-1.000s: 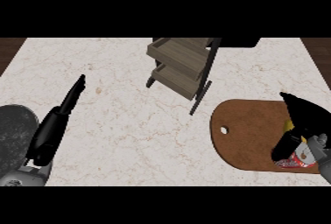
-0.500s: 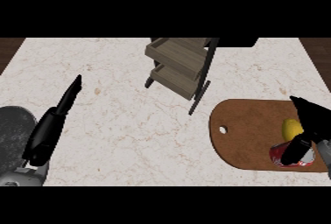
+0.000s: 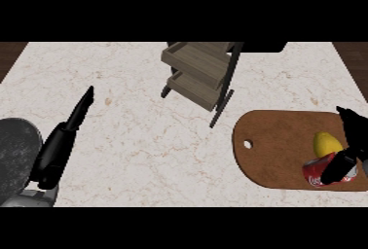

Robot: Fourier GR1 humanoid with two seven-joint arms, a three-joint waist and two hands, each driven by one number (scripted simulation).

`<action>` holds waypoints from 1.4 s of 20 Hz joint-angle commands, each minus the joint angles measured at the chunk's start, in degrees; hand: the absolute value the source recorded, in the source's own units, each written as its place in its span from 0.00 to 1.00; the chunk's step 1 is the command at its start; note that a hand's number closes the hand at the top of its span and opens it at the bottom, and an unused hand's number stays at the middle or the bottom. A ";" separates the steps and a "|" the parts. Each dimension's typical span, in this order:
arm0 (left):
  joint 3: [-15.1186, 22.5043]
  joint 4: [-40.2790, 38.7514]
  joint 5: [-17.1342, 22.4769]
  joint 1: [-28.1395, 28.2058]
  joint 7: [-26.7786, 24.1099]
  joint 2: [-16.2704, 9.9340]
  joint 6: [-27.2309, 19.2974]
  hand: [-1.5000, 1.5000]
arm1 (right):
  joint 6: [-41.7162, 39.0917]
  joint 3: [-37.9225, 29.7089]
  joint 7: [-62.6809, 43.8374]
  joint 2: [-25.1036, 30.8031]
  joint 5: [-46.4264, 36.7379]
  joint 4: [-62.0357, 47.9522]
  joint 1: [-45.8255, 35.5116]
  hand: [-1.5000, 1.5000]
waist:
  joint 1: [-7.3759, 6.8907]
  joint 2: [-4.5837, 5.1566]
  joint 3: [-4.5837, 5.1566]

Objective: Pick the lemon from the cutting board and place it in the tiered basket

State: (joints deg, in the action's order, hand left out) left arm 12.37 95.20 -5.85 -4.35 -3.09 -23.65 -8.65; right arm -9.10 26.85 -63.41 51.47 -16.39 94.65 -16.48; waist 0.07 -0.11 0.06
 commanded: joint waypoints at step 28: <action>-4.95 2.15 -5.11 1.54 1.08 5.61 6.69 0.50 | 1.66 -12.11 18.81 -17.36 -16.39 -16.42 4.16 1.00 | -0.36 0.11 -0.08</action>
State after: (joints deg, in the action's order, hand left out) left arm 7.54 95.23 -10.34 -3.94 -3.25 -18.44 -2.89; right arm -8.75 15.57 -50.92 35.25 -30.33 81.62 -12.11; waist -0.22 -0.34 0.48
